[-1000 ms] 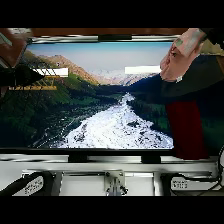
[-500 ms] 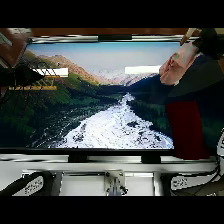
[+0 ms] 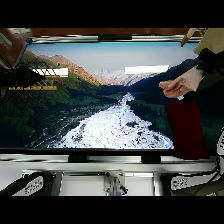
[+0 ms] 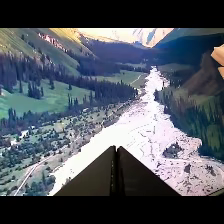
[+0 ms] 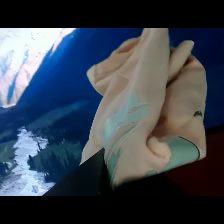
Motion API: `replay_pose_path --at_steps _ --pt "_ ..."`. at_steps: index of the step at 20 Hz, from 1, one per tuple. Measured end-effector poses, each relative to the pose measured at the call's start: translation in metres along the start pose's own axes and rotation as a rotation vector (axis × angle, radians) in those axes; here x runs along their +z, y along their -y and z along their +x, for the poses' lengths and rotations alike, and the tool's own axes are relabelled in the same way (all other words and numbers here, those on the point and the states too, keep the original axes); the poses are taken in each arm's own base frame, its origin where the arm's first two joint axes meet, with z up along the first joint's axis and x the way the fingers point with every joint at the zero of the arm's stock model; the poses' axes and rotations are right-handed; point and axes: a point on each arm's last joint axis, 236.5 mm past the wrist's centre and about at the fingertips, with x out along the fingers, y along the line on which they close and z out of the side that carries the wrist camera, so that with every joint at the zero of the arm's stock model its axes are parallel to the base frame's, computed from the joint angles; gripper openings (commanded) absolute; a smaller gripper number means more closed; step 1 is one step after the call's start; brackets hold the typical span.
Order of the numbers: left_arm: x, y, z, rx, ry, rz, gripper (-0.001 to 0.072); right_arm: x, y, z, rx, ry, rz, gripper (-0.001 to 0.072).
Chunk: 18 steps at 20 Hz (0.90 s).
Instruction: Fold the shirts.
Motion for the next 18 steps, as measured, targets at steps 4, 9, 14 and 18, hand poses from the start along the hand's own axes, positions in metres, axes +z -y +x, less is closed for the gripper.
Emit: replay_pose_path --at_steps 4,9,14,18 --pt "-0.001 0.0 0.0 -0.001 -0.004 0.0 0.0028 -0.022 0.023 -0.005 -0.095 -0.091 -0.008 0.0082" --pt "-0.001 0.0 0.0 -0.002 -0.005 0.009 0.0027 -0.042 0.037 -0.028 -0.139 -0.153 0.037 0.0083" --pt "-0.003 0.001 0.0 -0.005 -0.015 0.025 0.0027 -0.066 0.038 -0.046 -0.145 -0.234 0.156 0.0082" --pt "-0.007 0.002 0.0 -0.01 -0.03 0.044 0.0028 -0.076 0.041 -0.048 -0.163 -0.261 0.251 0.0082"
